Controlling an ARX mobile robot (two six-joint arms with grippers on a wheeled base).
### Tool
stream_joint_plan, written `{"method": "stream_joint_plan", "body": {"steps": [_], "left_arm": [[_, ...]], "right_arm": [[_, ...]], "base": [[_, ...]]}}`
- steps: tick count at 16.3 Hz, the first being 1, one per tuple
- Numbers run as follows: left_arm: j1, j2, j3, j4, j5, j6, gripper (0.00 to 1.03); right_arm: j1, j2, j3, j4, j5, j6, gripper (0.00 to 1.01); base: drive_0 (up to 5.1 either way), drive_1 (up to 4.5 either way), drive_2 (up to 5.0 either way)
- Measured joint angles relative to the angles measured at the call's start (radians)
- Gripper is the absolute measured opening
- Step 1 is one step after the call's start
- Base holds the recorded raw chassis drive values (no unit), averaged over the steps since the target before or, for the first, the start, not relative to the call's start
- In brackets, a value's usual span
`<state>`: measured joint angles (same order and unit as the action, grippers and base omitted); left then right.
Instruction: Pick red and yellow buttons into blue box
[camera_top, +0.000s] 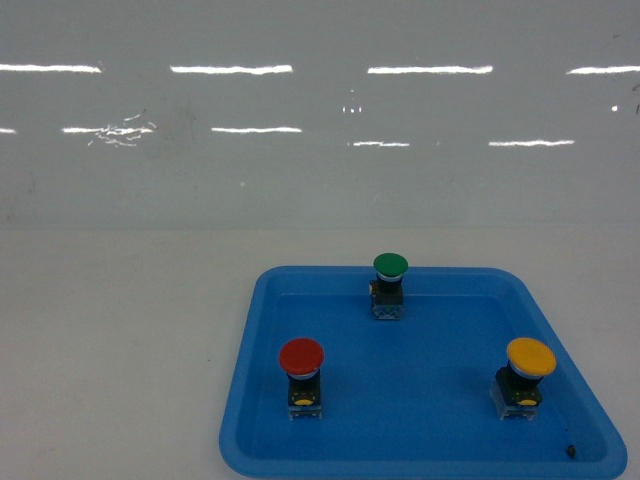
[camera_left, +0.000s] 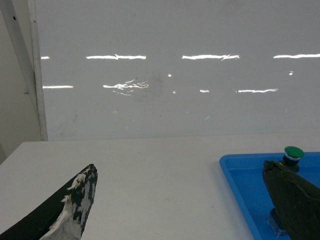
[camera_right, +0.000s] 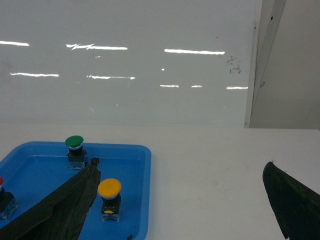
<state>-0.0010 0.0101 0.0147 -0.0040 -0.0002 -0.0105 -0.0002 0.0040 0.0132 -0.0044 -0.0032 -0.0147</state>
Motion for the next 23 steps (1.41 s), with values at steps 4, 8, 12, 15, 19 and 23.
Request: {"method": "stream_joint_plan", "body": {"steps": [4,8,12,15,19,23], "left_arm": [[0.0,0.0,0.0,0.0,0.0,0.0,0.98],[0.0,0.0,0.0,0.0,0.0,0.0,0.98],[0.0,0.0,0.0,0.0,0.0,0.0,0.98],[0.0,0.0,0.0,0.0,0.0,0.0,0.98],[-0.15,0.153,-0.003,0.232,-0.135,0.043,0.98],[-0.282,1.012,0.197,0.756,-0.153,0.093,0.98]], "right_arm": [[0.0,0.0,0.0,0.0,0.0,0.0,0.98],[0.0,0.0,0.0,0.0,0.0,0.0,0.98],[0.0,0.0,0.0,0.0,0.0,0.0,0.98],[0.0,0.0,0.0,0.0,0.0,0.0,0.98],[0.001,0.183,-0.002,0.246,-0.076,-0.009,0.98],[0.06,0.996,0.109,0.816,-0.134,-0.031,0.98]], "base": [[0.0,0.0,0.0],[0.0,0.0,0.0],[0.0,0.0,0.0],[0.0,0.0,0.0],[0.0,0.0,0.0],[0.0,0.0,0.0]]}}
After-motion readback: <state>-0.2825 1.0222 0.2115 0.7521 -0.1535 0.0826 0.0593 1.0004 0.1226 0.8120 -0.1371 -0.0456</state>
